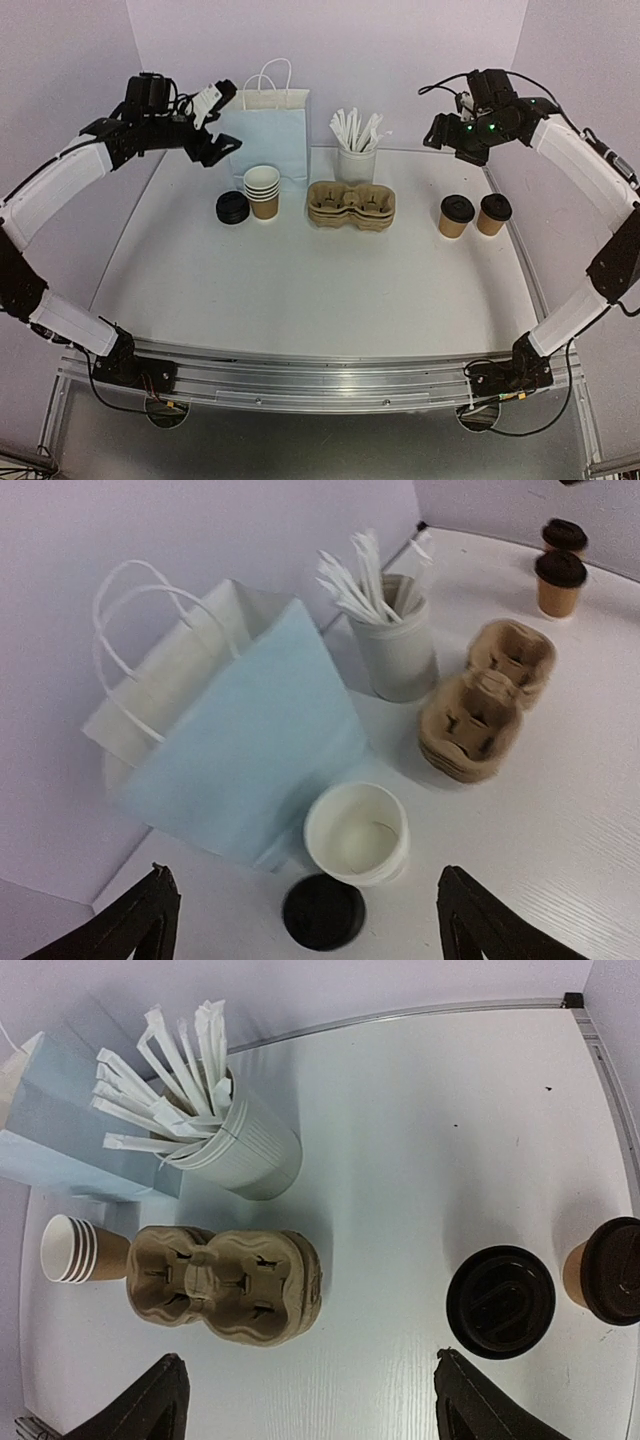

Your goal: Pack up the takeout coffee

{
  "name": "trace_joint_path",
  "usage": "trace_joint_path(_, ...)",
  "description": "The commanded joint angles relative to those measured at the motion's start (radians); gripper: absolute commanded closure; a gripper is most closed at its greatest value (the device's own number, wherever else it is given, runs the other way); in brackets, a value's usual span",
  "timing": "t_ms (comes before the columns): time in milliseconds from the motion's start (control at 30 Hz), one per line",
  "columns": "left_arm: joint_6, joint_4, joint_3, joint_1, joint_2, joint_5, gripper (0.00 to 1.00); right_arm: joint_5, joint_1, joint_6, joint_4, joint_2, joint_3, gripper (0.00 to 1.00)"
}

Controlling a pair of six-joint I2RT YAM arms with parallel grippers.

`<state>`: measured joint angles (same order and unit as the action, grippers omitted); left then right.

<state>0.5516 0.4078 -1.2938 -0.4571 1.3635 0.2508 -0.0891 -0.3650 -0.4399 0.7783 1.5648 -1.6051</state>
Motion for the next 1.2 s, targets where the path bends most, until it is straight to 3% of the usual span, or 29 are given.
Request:
trace_joint_path(0, -0.044, -0.017, -0.294, 0.091, 0.192, 0.042, 0.08, 0.050, -0.023, -0.030, -0.035, -0.064, 0.008, 0.20)
trace_joint_path(300, -0.025, 0.036, -0.838, 0.135, 0.622, 0.016, 0.10, 0.041, -0.032, -0.019, -0.056, -0.085, 0.057, 0.20)
trace_joint_path(400, 0.024, 0.032, -0.896, 0.136, 0.695, 0.070, 0.12, 0.043, -0.033, -0.005, -0.061, -0.075, 0.061, 0.20)
trace_joint_path(500, 0.073, 0.005, -0.886, 0.135, 0.725, 0.124, 0.22, 0.048, -0.032, 0.002, -0.064, -0.056, 0.061, 0.20)
trace_joint_path(600, 0.061, -0.024, -0.900, 0.135, 0.755, 0.115, 0.46, 0.054, -0.033, 0.007, -0.071, -0.040, 0.059, 0.20)
trace_joint_path(700, 0.051, -0.072, -0.900, 0.134, 0.763, 0.108, 0.76, 0.059, -0.033, 0.015, -0.075, -0.023, 0.053, 0.20)
trace_joint_path(800, 0.038, -0.221, -0.830, 0.135, 0.736, 0.063, 0.99, 0.069, -0.032, 0.021, -0.079, -0.005, 0.043, 0.20)
trace_joint_path(1000, 0.069, -0.548, -0.811, 0.135, 0.730, -0.115, 1.00, 0.106, -0.033, 0.023, -0.091, 0.020, 0.021, 0.20)
trace_joint_path(1167, 0.153, -0.693, -0.861, 0.135, 0.722, -0.194, 1.00, 0.131, -0.033, 0.018, -0.106, 0.012, 0.018, 0.20)
